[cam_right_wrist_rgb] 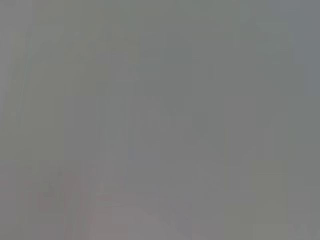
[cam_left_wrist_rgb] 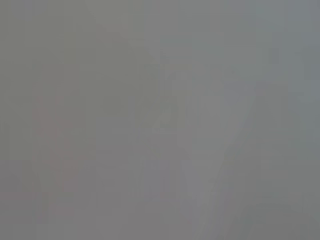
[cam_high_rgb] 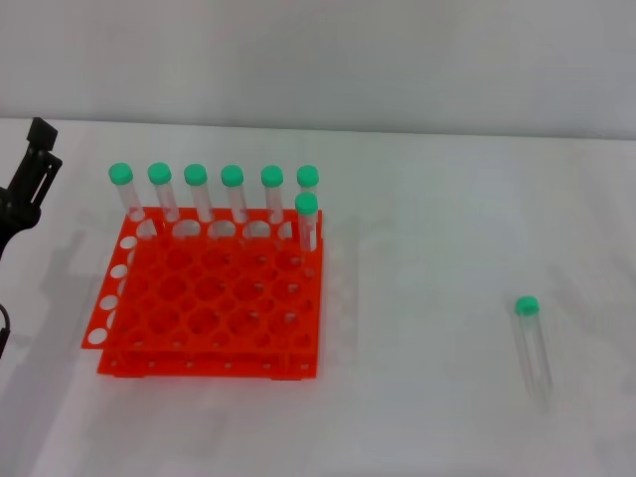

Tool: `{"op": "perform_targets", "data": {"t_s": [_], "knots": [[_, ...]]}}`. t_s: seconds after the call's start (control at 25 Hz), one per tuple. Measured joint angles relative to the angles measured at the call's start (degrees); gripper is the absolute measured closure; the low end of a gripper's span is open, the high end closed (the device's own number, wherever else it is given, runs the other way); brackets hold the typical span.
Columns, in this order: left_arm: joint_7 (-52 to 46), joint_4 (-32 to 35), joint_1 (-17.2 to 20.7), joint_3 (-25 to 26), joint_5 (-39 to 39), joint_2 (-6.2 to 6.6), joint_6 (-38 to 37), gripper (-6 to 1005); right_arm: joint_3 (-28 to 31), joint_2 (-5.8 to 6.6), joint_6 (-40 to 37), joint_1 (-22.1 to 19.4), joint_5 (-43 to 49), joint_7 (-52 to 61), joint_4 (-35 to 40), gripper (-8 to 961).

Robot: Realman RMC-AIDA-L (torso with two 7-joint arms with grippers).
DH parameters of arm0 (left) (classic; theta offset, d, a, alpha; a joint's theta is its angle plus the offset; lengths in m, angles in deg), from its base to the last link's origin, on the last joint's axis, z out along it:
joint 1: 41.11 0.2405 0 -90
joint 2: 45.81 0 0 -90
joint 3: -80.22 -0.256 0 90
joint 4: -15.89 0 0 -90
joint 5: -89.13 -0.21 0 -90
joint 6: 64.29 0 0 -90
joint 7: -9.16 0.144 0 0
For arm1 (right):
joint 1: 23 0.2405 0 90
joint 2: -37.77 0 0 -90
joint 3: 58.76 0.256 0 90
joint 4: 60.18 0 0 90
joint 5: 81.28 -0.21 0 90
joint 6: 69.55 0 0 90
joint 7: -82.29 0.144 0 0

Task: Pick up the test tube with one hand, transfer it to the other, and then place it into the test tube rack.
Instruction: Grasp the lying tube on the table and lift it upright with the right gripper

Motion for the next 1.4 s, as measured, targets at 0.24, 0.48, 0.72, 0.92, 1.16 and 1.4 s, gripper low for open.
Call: {"op": "perform_targets", "data": {"t_s": [0.24, 0.48, 0.72, 0.92, 1.16, 1.4], "knots": [[-0.07, -0.36, 0.06, 0.00, -0.27, 0.18, 0.04, 107, -1.65, 0.08, -1.20, -0.80, 6.40, 11.92, 8.96, 83], [2.42, -0.37, 0.01, 0.20, -0.25, 0.52, 0.31, 107, -1.60, 0.15, -3.92, -3.98, 10.86, 34.09, 25.57, 84], [3.57, -0.06, -0.37, 0.82, 0.70, 0.66, 0.42, 108, -1.92, 0.20, -5.67, -7.16, 17.79, 57.23, 43.04, 84], [3.73, -0.06, -1.22, 0.64, 0.46, 0.89, 0.33, 109, -6.19, 0.33, -0.02, -6.52, 25.85, 70.72, 53.63, 85], [3.71, 0.81, -1.50, 2.79, 3.52, 0.92, -0.44, 109, -13.66, 0.03, 2.08, -3.67, 39.10, 89.33, 71.61, 87], [3.72, 0.44, -2.67, 3.85, 4.09, 0.70, -0.08, 110, -30.47, 0.00, -5.86, -0.14, 60.88, 112.62, 87.77, 100]]}}
